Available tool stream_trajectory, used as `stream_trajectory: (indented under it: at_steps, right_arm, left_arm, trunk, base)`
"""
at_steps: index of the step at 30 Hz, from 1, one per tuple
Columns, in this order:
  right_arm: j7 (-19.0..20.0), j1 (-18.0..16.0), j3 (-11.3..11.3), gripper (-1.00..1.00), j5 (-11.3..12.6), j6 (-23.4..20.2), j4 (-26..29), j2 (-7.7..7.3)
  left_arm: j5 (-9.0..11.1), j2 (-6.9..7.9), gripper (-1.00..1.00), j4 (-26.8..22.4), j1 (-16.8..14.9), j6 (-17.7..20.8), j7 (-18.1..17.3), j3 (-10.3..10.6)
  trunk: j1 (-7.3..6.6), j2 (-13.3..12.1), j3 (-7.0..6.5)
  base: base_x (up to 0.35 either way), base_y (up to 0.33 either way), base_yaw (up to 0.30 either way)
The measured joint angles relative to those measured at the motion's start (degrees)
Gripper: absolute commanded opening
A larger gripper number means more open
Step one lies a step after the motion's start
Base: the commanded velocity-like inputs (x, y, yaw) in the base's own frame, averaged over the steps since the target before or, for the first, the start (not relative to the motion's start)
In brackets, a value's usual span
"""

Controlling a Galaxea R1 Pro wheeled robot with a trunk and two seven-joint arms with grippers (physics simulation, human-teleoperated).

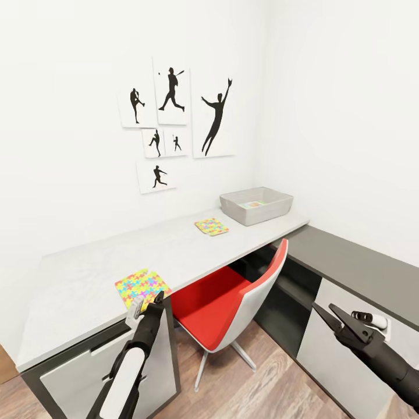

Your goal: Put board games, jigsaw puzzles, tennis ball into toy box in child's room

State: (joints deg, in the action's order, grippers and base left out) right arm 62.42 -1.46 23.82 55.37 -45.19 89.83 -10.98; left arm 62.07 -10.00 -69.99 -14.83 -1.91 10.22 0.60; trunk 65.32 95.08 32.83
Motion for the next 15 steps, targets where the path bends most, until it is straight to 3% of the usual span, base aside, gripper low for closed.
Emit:
stream_trajectory:
  at_steps: [15]
  right_arm:
    - [-0.12,0.00,-0.10,1.00,0.00,0.00,0.00,0.00]
  left_arm:
    - [0.00,0.01,1.00,-0.08,0.00,0.00,0.03,-0.15]
  trunk:
    - [0.00,0.00,0.00]
  base:
    - [0.000,0.000,0.000]
